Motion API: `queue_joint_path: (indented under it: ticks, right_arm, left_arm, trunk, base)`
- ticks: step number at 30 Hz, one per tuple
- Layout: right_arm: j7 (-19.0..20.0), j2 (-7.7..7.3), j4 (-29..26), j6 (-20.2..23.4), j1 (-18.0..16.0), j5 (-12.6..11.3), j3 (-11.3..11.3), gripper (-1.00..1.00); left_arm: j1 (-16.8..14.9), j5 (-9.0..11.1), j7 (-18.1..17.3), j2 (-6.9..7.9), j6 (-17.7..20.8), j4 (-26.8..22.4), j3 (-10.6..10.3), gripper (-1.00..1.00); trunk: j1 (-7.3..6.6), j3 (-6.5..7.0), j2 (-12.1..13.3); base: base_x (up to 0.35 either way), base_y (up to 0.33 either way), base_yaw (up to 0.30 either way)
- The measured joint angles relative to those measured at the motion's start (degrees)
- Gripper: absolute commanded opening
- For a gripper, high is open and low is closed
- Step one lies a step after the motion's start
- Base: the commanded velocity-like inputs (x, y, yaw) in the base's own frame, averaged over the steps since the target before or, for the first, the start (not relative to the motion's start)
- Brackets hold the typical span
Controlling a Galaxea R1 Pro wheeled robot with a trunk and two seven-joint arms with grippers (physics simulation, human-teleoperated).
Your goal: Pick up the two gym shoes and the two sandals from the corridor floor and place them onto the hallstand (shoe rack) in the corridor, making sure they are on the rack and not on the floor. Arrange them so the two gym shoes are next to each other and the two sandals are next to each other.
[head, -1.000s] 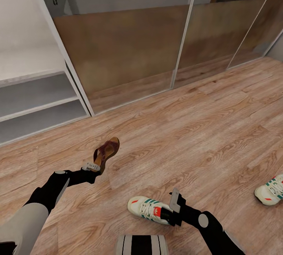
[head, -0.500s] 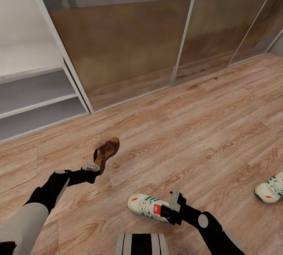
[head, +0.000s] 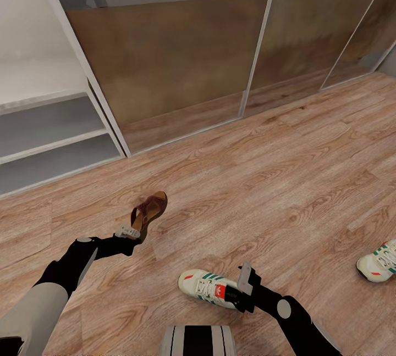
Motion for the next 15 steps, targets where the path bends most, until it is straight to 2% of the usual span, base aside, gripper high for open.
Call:
queue_joint_path:
  ticks: [3, 15]
  right_arm:
    - [0.0, -0.01, 0.0, 0.0, 0.0, 0.0, 0.0, 1.00]
    - [0.0, -0.01, 0.1, 0.0, 0.0, 0.0, 0.0, 1.00]
  left_arm:
    - [0.0, 0.0, 0.0, 0.00, 0.0, -0.2, 0.0, -1.00]
    - [0.0, 0.1, 0.0, -0.06, 0.1, -1.1, 0.0, -1.00]
  trunk:
    - [0.08, -0.66, 0.0]
    - [0.07, -0.67, 0.0]
  base:
    - [0.000, 0.000, 0.000]
    - [0.000, 0.000, 0.000]
